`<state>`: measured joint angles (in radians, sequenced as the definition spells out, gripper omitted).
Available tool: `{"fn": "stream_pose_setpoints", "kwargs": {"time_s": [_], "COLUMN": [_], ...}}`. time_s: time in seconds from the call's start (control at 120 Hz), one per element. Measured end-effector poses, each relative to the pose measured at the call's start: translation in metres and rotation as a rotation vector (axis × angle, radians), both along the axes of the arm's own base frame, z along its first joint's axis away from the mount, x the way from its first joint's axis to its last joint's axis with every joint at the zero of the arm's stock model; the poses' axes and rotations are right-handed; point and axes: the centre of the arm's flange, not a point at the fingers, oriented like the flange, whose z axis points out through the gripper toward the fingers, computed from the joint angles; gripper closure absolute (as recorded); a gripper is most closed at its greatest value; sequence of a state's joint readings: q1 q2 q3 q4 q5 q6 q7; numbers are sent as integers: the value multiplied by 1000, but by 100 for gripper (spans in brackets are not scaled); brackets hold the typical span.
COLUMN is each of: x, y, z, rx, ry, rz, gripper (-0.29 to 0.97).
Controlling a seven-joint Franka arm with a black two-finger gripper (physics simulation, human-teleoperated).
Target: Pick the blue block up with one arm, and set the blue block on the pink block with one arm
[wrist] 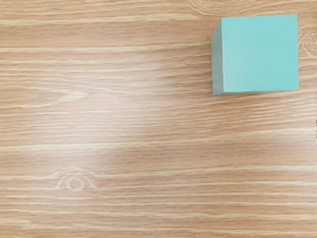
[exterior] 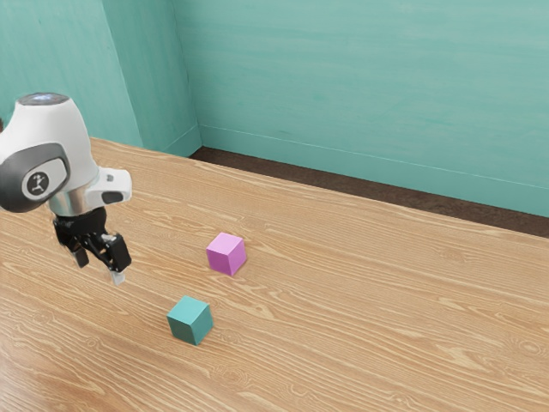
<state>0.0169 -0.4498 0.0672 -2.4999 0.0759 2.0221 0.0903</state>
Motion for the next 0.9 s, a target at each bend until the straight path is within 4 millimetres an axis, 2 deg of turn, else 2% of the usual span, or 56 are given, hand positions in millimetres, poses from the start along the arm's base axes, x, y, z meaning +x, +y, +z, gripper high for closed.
{"fn": "stream_pose_setpoints", "kwargs": {"time_s": [0.075,0.2,0.275,0.4,0.5,0.758,0.9], "x": [14,26,31,43,49,65,71], "y": [-4,-7,-18,-34,-42,-45,-58], "z": [-20,-31,-39,-69,-84,-105,-115], "rx": [-34,-62,-73,-102,-116,-128,-118], "ry": [-21,-63,-68,-39,-31,-34,-29], "rz": [-51,-64,-62,-43,-25,17,-15], "gripper": [0,0,0,0,0,0,0]}}
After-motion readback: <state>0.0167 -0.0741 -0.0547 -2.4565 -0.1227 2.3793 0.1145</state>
